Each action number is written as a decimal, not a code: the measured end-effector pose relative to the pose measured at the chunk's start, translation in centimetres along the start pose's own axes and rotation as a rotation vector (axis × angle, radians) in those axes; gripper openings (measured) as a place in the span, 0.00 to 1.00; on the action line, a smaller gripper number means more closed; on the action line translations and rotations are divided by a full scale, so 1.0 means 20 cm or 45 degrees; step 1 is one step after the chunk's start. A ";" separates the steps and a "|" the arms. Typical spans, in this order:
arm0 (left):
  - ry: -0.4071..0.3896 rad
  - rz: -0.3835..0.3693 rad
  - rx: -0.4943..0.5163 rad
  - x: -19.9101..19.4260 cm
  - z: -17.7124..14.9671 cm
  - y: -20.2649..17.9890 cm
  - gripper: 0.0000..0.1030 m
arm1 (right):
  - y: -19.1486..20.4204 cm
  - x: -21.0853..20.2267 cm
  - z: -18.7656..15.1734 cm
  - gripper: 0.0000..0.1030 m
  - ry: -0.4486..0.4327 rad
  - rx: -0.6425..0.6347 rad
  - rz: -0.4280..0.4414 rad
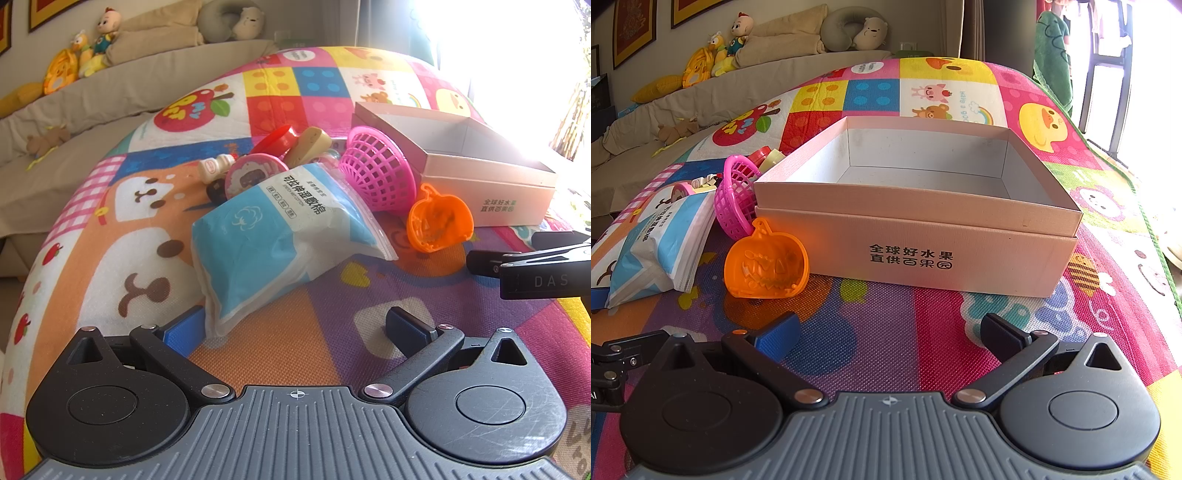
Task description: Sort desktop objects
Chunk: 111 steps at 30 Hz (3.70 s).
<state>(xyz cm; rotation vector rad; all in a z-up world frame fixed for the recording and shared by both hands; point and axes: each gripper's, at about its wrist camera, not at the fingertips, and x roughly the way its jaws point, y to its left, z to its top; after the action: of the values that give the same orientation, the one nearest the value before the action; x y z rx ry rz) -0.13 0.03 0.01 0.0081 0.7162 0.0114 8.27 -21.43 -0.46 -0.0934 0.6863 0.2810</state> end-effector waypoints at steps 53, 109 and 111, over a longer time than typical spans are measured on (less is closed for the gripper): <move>0.002 0.003 0.000 0.01 0.01 -0.01 1.00 | -0.01 0.00 0.00 1.00 -0.001 -0.002 0.002; -0.243 0.011 -0.078 -0.13 0.17 0.30 1.00 | -0.29 -0.07 0.30 1.00 -0.267 0.321 -0.258; -0.254 -0.030 -0.049 -0.12 0.18 0.27 1.00 | -0.37 -0.01 0.26 1.00 -0.174 0.461 -0.130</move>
<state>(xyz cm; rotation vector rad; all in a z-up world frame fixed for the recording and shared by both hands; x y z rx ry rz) 0.30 5.30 4.32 -0.0355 0.5167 0.0014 13.41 -27.72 3.67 0.2337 0.5851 0.0615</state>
